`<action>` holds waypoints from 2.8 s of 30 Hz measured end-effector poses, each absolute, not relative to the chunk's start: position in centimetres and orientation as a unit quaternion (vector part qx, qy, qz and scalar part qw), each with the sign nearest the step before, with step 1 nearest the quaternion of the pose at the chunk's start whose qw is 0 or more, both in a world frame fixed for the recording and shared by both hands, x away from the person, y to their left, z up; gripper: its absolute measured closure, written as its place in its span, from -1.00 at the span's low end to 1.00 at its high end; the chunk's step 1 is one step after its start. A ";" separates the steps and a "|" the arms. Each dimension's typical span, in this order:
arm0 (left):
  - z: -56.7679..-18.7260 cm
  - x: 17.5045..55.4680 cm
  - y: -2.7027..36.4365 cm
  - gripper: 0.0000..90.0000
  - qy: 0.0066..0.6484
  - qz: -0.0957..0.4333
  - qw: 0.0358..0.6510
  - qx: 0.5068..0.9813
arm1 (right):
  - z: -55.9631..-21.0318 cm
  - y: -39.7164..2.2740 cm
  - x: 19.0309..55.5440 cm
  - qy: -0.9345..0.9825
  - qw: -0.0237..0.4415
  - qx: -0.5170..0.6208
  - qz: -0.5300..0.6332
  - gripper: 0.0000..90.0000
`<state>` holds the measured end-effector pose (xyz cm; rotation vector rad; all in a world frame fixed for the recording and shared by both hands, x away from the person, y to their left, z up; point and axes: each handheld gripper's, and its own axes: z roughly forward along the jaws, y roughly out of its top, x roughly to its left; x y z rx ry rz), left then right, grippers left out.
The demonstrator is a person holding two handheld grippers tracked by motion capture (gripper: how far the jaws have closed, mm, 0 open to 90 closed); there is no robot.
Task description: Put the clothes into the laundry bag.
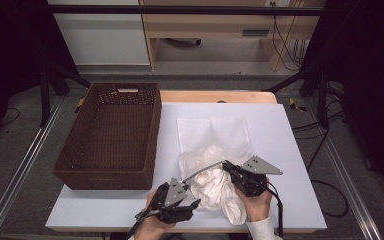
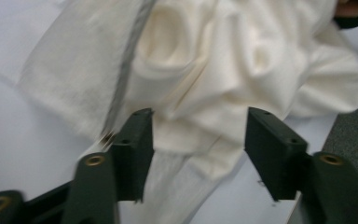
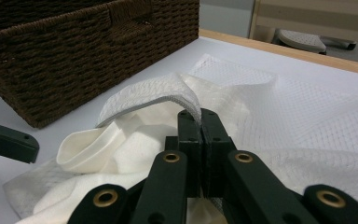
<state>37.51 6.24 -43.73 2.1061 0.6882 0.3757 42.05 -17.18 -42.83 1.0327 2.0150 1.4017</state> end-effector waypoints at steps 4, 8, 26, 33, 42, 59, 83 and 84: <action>-44.2 38.3 3.5 -0.38 0.272 0.143 0.429 0.849 | -42.7 -17.3 42.0 0.734 0.237 0.379 0.511 0.98; -45.2 39.8 1.6 -0.38 0.282 0.134 0.430 0.847 | -42.9 -17.3 42.1 0.735 0.233 0.379 0.511 0.98; -44.5 43.2 1.9 0.65 0.332 0.226 0.396 0.826 | -41.4 -17.5 41.0 0.734 0.237 0.342 0.537 0.98; -45.2 43.8 2.7 0.27 0.335 0.211 0.412 0.820 | -42.1 -17.5 41.5 0.739 0.235 0.354 0.523 0.98; -43.2 39.2 3.5 -0.52 0.290 0.164 0.435 0.837 | -42.3 -17.4 41.7 0.739 0.235 0.362 0.517 0.98; -46.2 40.9 -1.9 0.32 0.302 0.193 0.408 0.840 | -43.0 -17.5 42.2 0.739 0.225 0.372 0.514 0.98; -46.4 43.9 -0.4 0.05 0.319 0.237 0.434 0.809 | -42.4 -18.7 41.7 0.735 0.238 0.375 0.513 0.98; -46.0 43.3 0.2 -0.07 0.314 0.229 0.435 0.812 | -42.4 -18.7 41.7 0.734 0.238 0.378 0.512 0.98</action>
